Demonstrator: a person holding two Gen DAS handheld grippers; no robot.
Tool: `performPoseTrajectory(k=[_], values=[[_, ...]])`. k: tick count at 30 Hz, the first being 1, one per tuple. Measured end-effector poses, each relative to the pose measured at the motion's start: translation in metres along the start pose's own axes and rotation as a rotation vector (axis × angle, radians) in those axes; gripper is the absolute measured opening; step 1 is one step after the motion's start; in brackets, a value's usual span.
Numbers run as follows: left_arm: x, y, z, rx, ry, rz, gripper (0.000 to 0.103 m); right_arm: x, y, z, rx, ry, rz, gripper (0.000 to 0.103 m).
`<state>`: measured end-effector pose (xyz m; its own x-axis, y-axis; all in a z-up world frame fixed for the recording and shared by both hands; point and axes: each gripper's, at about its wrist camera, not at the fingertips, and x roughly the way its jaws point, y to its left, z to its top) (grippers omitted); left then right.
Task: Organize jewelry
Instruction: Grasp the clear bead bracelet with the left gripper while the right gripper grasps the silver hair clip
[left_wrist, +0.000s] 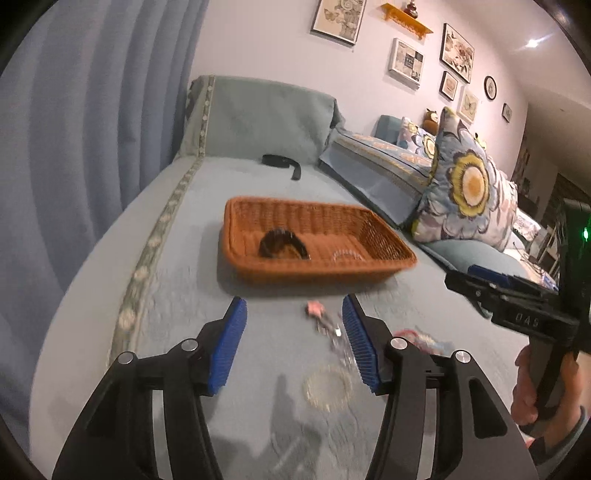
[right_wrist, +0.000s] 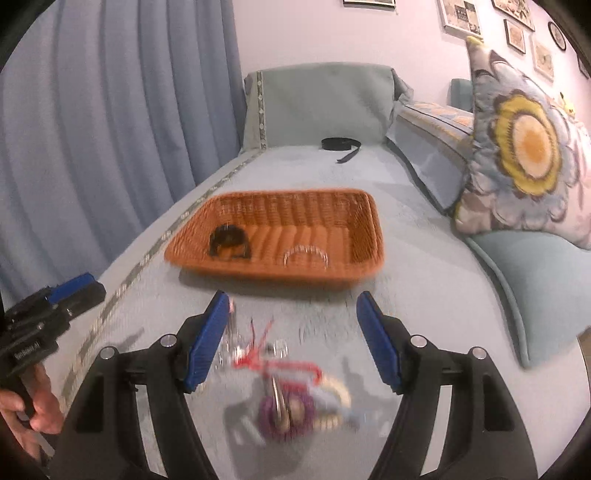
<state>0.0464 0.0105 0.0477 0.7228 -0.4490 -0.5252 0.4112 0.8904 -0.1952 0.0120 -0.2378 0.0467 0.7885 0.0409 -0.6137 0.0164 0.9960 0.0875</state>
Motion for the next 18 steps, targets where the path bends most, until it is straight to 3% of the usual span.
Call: performPoseTrajectory(k=[6,8,10,18], values=[[0.012,0.001,-0.034,-0.006,0.05,-0.013,0.053,-0.011,-0.016,-0.057,0.047,0.026,-0.006,0.067],[0.02,0.002,-0.042,-0.003,0.077,-0.006,0.053,-0.004,-0.022,-0.065,0.053,0.061,0.006,0.062],[0.028,0.004,-0.049,-0.022,0.101,-0.015,0.053,0.004,-0.026,-0.067,0.081,0.091,0.053,0.047],[0.05,0.003,-0.06,-0.031,0.163,-0.022,0.047,0.022,0.007,-0.07,-0.032,0.124,0.052,0.033]])
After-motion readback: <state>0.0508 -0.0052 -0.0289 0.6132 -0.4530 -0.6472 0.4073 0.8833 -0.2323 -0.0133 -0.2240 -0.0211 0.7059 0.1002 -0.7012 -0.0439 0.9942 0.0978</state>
